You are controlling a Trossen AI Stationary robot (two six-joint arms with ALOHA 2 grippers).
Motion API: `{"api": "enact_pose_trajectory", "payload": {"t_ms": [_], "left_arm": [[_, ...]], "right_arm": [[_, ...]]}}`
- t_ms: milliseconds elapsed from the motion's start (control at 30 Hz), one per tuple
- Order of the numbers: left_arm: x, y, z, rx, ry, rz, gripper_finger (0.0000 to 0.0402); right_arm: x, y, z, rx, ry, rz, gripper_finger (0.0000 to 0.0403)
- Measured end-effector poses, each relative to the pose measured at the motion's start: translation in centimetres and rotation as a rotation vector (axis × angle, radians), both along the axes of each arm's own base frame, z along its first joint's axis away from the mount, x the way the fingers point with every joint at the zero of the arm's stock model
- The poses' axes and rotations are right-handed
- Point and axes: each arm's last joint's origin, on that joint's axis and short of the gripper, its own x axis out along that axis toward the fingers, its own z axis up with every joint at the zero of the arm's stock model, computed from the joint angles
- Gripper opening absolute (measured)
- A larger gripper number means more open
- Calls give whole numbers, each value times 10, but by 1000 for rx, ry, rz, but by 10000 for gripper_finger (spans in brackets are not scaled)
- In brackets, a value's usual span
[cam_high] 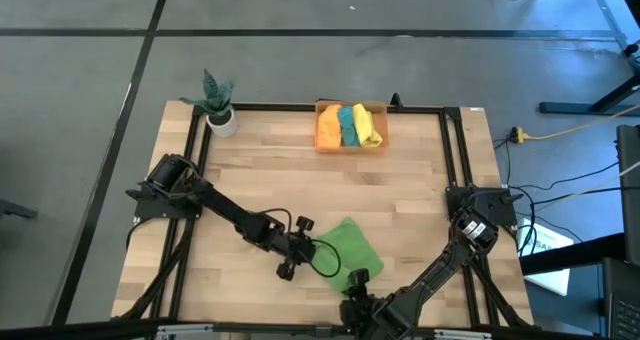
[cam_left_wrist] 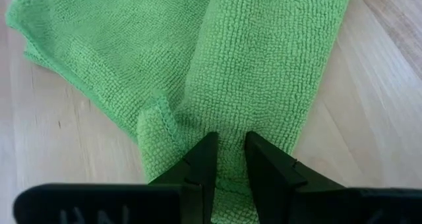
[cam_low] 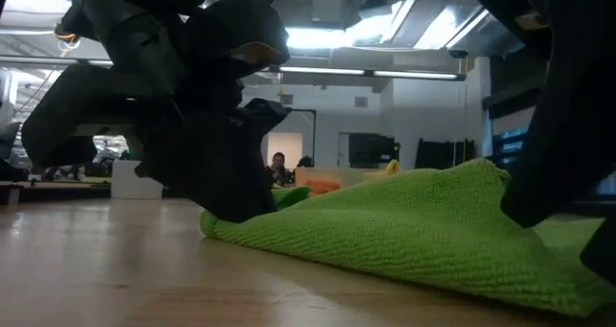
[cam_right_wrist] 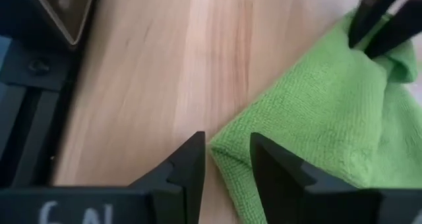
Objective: Roll microfiber towels into tight, uniform cylinder then place into a basket
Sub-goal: Roll the green microfiber towel
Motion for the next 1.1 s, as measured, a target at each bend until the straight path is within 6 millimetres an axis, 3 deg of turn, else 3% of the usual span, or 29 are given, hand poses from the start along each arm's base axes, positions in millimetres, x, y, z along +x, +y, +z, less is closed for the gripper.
{"api": "enact_pose_trajectory", "payload": {"t_ms": [600, 833, 1100], "left_arm": [[-21, -44, 27, -33, -38, -129, 75], [-24, -48, 36, -21, -75, -150, 75], [-41, -46, 60, 13, -73, -84, 75]], "right_arm": [[-5, -22, -4, -40, 78, -202, 122], [7, -38, -5, -67, 97, -230, 122], [18, -57, -6, -90, 156, -255, 122]]}}
